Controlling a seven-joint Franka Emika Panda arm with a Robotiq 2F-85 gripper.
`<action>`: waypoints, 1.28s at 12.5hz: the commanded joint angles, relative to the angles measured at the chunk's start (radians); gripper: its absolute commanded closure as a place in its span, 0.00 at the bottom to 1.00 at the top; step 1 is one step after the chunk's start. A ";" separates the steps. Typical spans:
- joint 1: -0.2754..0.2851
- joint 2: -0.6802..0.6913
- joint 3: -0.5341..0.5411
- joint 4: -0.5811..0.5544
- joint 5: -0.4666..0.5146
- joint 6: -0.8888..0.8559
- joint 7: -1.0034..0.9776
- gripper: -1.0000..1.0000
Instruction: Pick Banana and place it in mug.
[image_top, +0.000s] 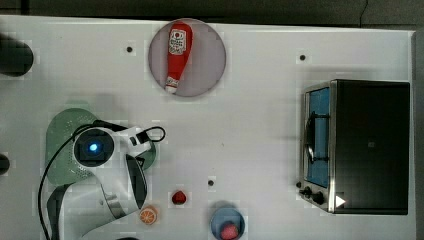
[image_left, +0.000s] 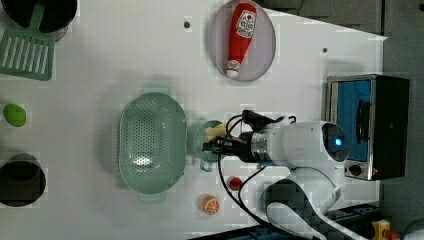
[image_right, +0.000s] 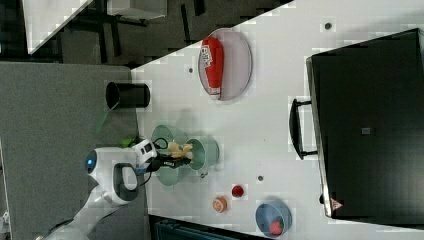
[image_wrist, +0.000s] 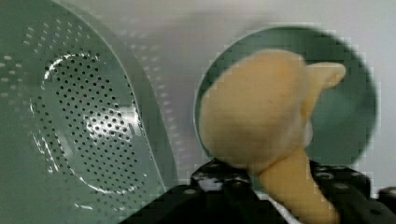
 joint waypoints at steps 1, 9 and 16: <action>-0.018 -0.036 -0.022 0.006 0.005 0.060 0.143 0.29; -0.024 -0.328 -0.062 0.025 0.010 -0.097 0.160 0.00; -0.036 -0.621 -0.353 0.231 0.005 -0.695 0.145 0.00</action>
